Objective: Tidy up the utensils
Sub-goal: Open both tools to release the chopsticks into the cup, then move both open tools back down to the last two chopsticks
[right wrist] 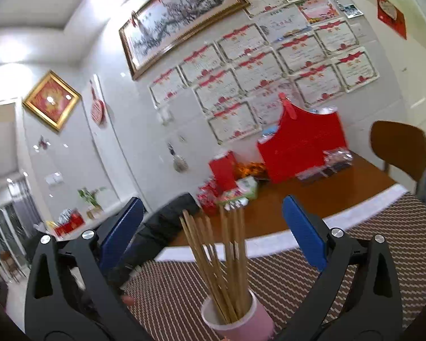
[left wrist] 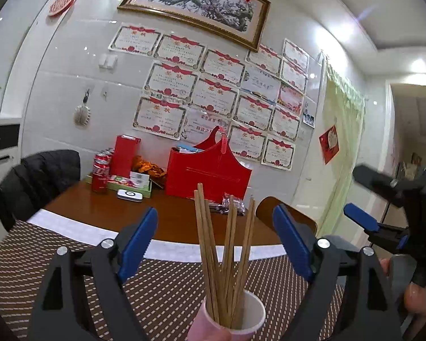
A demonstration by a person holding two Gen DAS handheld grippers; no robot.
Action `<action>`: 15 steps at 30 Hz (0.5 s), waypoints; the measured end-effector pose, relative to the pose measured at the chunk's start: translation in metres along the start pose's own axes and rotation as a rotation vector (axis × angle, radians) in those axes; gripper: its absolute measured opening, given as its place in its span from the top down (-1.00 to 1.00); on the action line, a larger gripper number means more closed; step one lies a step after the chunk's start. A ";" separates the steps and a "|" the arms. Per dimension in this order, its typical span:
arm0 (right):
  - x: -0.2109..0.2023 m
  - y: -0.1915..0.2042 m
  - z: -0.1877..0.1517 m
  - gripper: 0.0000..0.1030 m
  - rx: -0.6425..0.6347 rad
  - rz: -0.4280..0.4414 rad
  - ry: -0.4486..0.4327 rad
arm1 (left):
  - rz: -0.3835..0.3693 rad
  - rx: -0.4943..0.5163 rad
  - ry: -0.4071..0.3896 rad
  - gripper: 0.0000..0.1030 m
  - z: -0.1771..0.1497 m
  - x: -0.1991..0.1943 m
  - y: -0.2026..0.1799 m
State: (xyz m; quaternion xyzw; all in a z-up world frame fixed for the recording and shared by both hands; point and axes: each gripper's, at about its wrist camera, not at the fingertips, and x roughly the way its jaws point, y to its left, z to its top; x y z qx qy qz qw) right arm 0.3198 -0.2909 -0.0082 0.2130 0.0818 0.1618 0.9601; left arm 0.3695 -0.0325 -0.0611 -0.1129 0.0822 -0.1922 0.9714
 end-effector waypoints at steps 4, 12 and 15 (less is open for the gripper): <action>-0.020 0.004 -0.012 -0.88 -0.017 -0.052 0.098 | 0.070 0.068 0.056 -0.62 -0.002 -0.032 -0.008; -0.057 0.002 -0.065 -0.88 -0.011 -0.116 0.306 | 0.212 0.132 0.266 -0.62 -0.041 -0.088 -0.007; -0.072 -0.005 -0.088 -0.88 0.015 -0.147 0.367 | 0.253 0.164 0.352 -0.62 -0.065 -0.102 -0.006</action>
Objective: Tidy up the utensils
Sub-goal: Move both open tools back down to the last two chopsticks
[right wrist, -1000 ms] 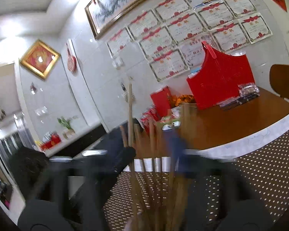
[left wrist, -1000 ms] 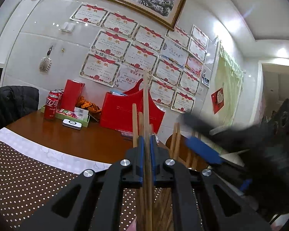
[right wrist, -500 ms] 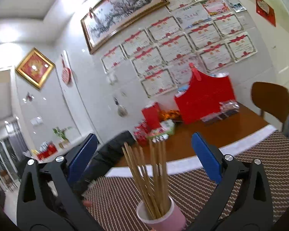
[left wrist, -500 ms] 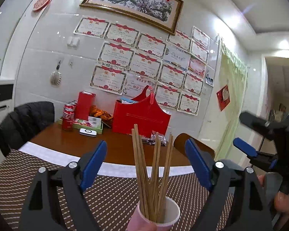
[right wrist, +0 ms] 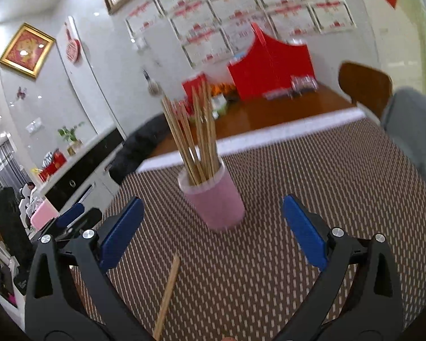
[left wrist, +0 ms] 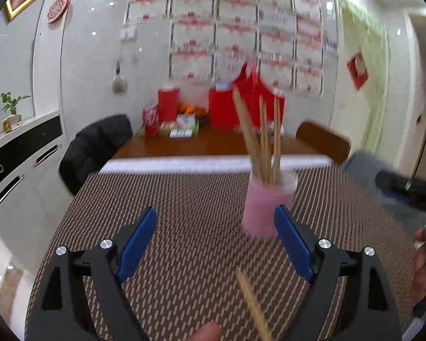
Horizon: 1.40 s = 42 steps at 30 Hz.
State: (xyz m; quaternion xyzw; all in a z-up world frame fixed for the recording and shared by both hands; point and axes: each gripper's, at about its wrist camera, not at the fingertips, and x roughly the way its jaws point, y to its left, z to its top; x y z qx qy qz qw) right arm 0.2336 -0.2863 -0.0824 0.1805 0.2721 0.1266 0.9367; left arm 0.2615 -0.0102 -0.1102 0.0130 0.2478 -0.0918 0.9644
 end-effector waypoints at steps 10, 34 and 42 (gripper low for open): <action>-0.017 -0.008 -0.055 -0.88 0.028 -0.015 0.111 | 0.003 0.028 0.271 -0.62 -0.075 0.011 -0.004; 0.001 0.007 -0.120 -0.88 -0.052 -0.029 0.327 | 0.001 0.001 0.437 -0.79 -0.102 0.054 0.011; 0.025 0.060 -0.158 -0.88 -0.258 -0.009 0.453 | -0.076 -0.125 0.384 -0.79 -0.108 0.039 0.034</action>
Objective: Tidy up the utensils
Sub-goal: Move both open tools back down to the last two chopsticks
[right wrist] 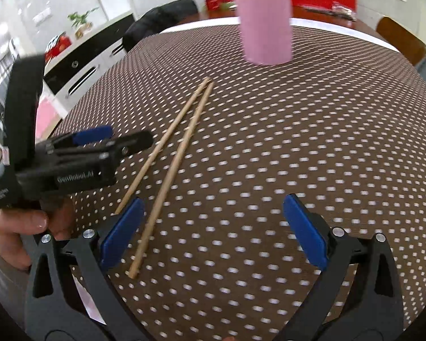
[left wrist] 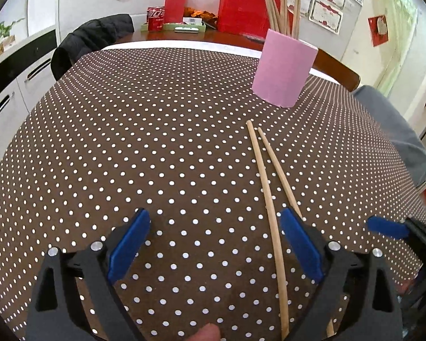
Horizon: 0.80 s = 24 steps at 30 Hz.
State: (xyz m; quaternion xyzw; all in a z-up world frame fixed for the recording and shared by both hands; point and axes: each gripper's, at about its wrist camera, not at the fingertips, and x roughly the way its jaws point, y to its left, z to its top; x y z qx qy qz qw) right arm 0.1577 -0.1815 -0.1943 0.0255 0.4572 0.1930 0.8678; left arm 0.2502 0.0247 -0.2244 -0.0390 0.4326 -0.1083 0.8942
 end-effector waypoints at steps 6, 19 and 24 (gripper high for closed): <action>0.014 0.028 -0.003 -0.87 -0.165 -0.129 0.010 | 0.002 0.003 0.000 -0.79 -0.007 -0.006 0.000; 0.011 -0.040 0.023 -0.87 -0.085 -0.182 0.067 | 0.085 0.143 0.065 -0.79 0.009 0.018 -0.034; 0.019 -0.043 0.041 -0.87 -0.085 -0.112 0.062 | 0.114 0.148 0.068 -0.78 0.020 0.030 -0.039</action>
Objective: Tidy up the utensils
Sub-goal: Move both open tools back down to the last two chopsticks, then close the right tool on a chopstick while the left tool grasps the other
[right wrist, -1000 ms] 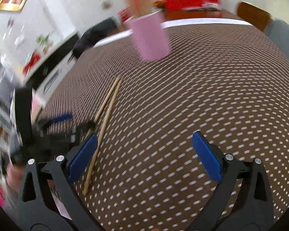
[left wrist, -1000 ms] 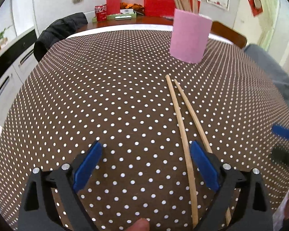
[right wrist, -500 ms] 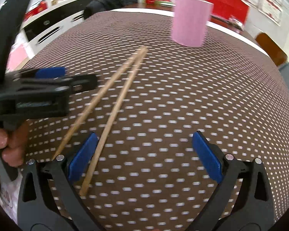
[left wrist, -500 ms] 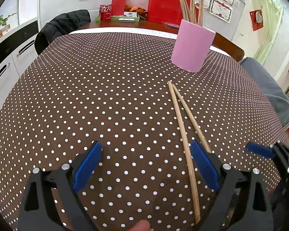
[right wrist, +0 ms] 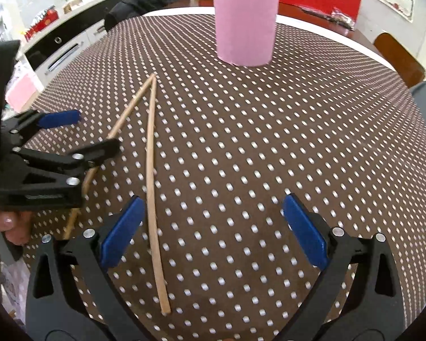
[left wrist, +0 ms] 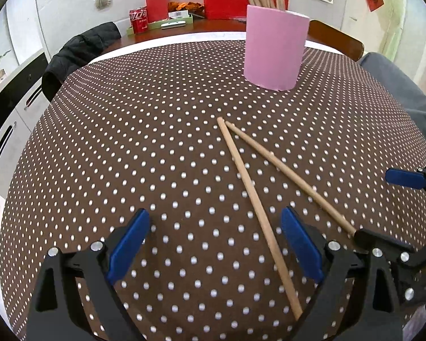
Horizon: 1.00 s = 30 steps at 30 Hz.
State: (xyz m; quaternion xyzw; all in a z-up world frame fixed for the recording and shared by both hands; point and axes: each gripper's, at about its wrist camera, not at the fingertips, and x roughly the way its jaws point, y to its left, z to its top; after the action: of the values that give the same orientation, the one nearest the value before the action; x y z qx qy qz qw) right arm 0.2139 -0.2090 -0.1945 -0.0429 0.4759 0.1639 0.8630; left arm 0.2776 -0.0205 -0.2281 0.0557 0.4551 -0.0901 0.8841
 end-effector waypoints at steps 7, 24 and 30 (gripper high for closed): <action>0.021 0.016 0.033 -0.54 -0.056 0.037 -0.012 | -0.026 0.028 -0.027 0.58 0.008 -0.004 0.008; 0.026 0.030 0.031 0.89 -0.062 0.072 -0.029 | -0.051 0.040 -0.033 0.57 0.008 -0.005 0.014; 0.025 0.037 0.032 0.86 -0.091 0.053 -0.010 | -0.025 0.052 -0.013 0.38 0.010 -0.004 0.010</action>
State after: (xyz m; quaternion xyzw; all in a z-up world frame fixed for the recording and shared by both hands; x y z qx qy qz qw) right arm 0.2403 -0.1609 -0.1949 -0.0686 0.4646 0.2084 0.8579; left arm 0.2851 -0.0120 -0.2189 0.0722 0.4476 -0.1133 0.8841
